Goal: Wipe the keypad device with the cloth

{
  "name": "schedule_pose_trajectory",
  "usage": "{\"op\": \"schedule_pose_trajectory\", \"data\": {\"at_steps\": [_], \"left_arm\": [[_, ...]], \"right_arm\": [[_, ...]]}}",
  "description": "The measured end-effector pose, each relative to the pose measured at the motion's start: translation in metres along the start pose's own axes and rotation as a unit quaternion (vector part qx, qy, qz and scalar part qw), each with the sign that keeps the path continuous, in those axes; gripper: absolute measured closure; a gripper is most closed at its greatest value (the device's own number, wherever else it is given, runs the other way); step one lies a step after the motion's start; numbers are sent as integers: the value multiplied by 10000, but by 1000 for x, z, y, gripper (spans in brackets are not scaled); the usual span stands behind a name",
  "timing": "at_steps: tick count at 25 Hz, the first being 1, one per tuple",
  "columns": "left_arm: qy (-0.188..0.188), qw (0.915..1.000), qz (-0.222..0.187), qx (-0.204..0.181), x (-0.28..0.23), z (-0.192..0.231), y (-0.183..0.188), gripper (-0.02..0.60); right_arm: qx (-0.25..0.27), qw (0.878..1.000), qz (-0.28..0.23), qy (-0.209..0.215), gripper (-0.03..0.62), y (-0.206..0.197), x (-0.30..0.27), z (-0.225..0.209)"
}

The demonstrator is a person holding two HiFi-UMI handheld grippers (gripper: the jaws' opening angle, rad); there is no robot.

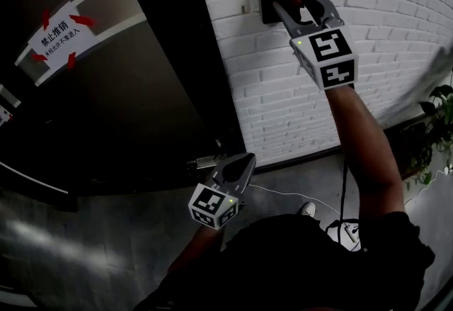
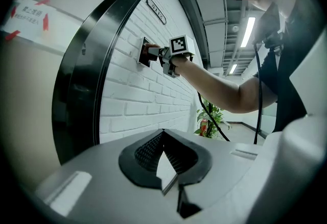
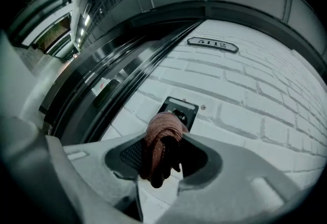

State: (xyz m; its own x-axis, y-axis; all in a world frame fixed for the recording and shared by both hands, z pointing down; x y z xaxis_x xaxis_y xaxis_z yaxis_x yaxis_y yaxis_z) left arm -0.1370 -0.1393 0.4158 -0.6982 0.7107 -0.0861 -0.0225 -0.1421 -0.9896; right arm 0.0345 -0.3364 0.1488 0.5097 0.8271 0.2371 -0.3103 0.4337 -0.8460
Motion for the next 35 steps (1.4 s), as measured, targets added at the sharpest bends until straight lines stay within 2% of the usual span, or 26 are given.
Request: {"op": "schedule_pose_trajectory", "data": {"at_steps": [35], "left_arm": [[-35,10000,-9,39,-1,4,-2,566]], "right_arm": [[-251,9961,805,274,448,-80,24,42]]}}
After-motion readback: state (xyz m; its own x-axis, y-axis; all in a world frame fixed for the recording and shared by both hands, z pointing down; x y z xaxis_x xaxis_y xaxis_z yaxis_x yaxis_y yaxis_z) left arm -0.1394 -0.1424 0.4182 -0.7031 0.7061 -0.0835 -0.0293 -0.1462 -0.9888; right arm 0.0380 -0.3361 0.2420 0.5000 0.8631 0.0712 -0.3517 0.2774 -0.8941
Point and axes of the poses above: the fingertips, and each gripper's own axes: x backward along the fingers, z to its left, y out of its top, the point moved 9 cm from there along x, backward along the fingers, and after that the axes turned 2 degrees about -y, right-handed, at the moved point
